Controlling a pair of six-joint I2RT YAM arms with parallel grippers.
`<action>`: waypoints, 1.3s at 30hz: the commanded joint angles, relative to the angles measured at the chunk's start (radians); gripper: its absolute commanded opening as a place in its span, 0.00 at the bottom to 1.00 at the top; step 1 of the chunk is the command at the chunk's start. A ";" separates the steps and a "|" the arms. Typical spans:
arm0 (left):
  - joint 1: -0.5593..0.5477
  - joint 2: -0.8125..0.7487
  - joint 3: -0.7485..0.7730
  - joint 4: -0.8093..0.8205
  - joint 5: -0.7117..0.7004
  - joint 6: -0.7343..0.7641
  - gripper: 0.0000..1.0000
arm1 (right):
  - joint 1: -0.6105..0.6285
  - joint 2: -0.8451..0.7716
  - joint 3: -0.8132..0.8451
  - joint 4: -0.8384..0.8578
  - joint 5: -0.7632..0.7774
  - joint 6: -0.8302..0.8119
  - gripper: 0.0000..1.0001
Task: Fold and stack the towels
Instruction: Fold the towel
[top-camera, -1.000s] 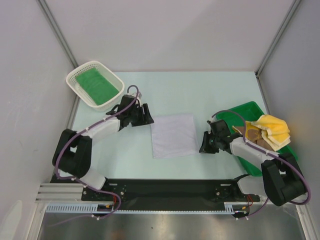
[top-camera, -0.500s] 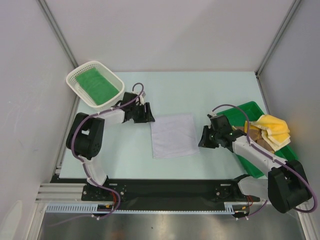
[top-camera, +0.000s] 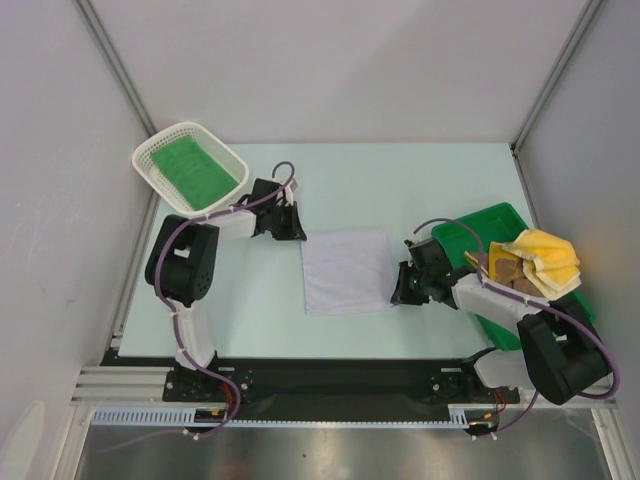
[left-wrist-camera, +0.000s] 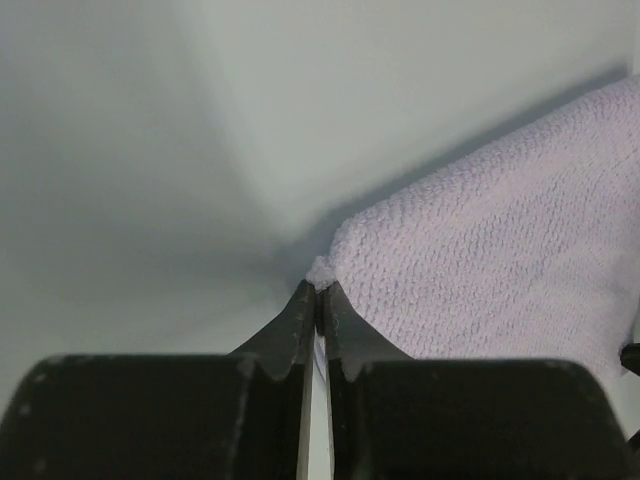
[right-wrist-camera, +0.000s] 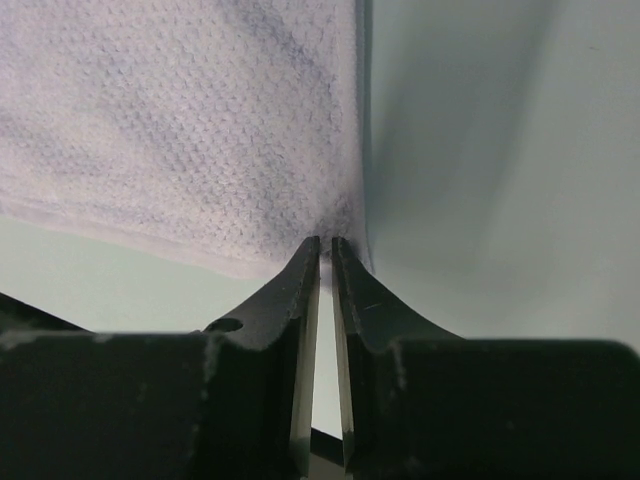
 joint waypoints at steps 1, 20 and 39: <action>0.014 0.015 0.058 -0.013 0.010 0.042 0.07 | 0.017 0.016 -0.021 0.025 0.068 0.011 0.15; 0.040 0.035 0.207 -0.170 0.180 0.214 0.61 | -0.068 0.264 0.357 0.019 -0.117 -0.151 0.28; 0.035 0.157 0.299 -0.280 0.128 0.396 0.45 | -0.148 0.666 0.746 -0.056 -0.150 -0.409 0.30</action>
